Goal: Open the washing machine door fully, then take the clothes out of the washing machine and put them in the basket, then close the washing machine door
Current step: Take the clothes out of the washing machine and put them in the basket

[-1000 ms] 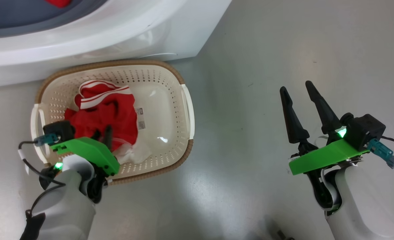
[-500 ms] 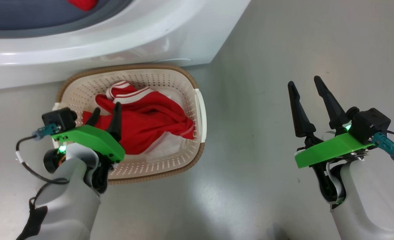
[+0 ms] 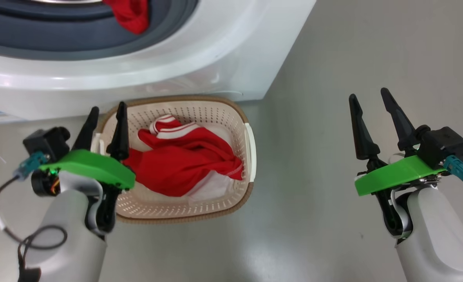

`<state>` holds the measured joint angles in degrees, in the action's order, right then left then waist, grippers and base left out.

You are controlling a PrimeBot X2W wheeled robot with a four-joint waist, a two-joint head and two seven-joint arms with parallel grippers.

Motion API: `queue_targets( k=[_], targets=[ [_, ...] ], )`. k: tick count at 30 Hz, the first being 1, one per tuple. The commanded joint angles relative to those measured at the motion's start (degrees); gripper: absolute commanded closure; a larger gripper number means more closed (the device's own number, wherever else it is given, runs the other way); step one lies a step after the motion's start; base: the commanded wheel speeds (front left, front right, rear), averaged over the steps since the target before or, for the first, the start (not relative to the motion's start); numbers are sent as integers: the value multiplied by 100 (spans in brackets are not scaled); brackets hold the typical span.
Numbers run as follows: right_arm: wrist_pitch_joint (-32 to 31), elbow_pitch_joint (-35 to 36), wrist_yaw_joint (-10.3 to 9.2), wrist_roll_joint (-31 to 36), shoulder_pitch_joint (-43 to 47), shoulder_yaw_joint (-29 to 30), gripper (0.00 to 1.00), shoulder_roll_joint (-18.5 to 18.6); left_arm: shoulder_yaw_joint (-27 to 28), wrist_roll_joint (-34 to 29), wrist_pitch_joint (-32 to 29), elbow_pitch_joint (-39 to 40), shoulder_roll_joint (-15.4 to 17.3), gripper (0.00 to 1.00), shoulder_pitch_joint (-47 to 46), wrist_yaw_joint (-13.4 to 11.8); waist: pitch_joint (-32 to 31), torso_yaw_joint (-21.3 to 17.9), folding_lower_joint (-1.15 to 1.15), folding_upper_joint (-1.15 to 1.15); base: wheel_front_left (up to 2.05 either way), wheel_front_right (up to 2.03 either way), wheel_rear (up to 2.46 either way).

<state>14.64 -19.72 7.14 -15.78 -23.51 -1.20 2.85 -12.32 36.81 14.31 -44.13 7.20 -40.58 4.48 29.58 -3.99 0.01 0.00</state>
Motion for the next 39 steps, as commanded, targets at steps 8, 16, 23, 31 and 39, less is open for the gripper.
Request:
queue_targets(
  k=[8, 16, 23, 31, 39],
  targets=[
    [36, 88, 35, 121, 368, -38, 0, 3, 787, -684, 68, 1231, -125, 0, 1055, 40, -796, 128, -1, 0, 0, 0, 0],
    [36, 55, 35, 119, 590, -25, 0, 3, 1128, -870, 68, 1763, -293, 0, 1666, 109, -1460, 139, -1, 0, 0, 0, 0],
    [36, 120, 35, 184, 946, 161, 0, 3, 1167, -846, 69, 1994, -357, 0, 2085, 166, -1998, 186, -1, 0, 0, 0, 0],
    [36, 465, 35, 250, 1504, 322, 0, 3, 1239, -993, 69, 2355, -336, 0, 2645, 184, -2492, 205, -1, 0, 0, 0, 0],
    [36, 738, 35, 205, 2164, 386, 0, 3, 1192, -1298, 69, 2874, -323, 0, 3236, 74, -3022, 248, -1, 0, 0, 0, 0]
  ],
)
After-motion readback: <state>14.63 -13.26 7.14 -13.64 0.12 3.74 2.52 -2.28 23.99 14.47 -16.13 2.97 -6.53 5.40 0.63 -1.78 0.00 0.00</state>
